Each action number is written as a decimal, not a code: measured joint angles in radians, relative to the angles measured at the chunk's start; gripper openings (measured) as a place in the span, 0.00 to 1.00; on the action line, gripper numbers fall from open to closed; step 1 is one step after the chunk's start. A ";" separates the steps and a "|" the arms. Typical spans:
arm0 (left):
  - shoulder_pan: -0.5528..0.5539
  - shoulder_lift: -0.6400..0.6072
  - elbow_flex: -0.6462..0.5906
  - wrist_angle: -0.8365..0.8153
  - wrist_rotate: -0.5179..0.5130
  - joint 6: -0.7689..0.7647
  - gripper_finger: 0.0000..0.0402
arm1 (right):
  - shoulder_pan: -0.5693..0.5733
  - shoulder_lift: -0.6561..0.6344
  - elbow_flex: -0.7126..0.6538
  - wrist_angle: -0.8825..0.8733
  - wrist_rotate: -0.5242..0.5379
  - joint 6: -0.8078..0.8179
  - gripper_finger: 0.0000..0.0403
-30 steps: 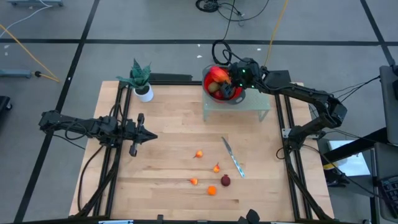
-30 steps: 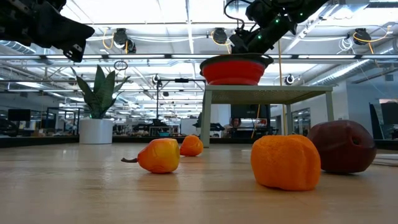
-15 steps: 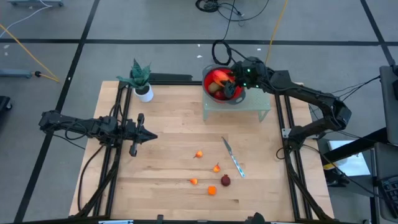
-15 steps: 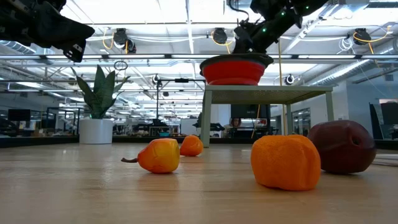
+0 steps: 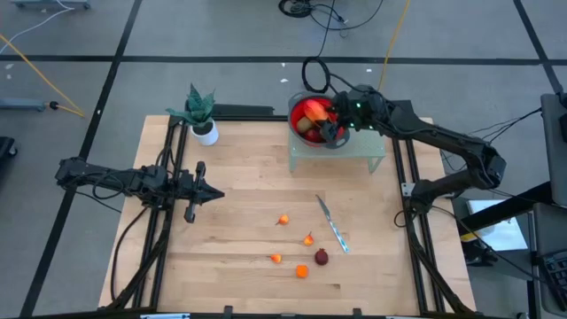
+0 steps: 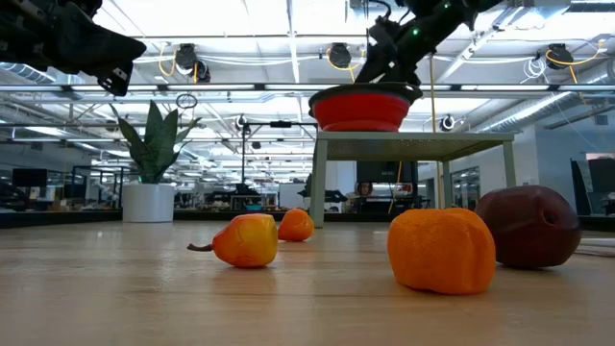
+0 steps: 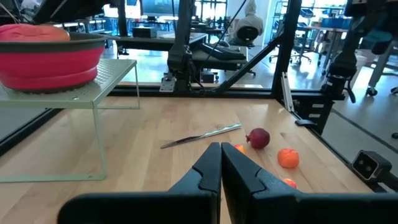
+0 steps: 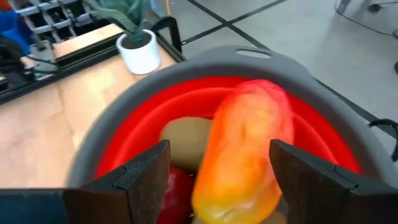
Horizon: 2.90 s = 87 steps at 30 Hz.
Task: Pick & Place Fruit
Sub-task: Put the red pomegranate into the red basket on the shelf
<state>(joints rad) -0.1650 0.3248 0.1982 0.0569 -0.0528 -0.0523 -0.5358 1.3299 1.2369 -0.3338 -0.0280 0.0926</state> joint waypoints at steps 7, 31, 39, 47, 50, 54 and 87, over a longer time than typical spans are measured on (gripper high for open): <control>0.000 0.000 0.000 0.000 0.000 -0.008 0.02 | 0.081 -0.081 0.000 -0.045 0.105 -0.008 0.62; 0.000 0.000 0.000 -0.001 0.000 -0.043 0.02 | 0.561 -0.159 0.000 -0.083 0.111 0.085 0.16; 0.000 0.000 0.000 -0.001 0.001 -0.043 0.02 | 0.711 -0.148 -0.001 -0.097 0.111 0.172 0.01; 0.000 0.000 0.000 -0.001 0.000 -0.032 0.02 | 0.833 -0.132 -0.001 -0.123 0.110 0.224 0.01; 0.000 0.000 0.000 -0.001 0.000 -0.031 0.02 | 0.875 -0.125 -0.001 -0.144 0.110 0.195 0.00; 0.000 0.000 0.000 -0.001 0.000 -0.029 0.02 | 0.911 -0.103 -0.001 -0.164 0.104 0.237 0.00; 0.000 0.000 0.000 0.000 -0.001 -0.061 0.02 | 1.153 0.255 -0.001 -0.225 0.051 0.072 0.03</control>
<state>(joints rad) -0.1648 0.3248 0.1982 0.0564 -0.0534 -0.1135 0.6174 1.5846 1.2362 -0.5588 0.0227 0.1646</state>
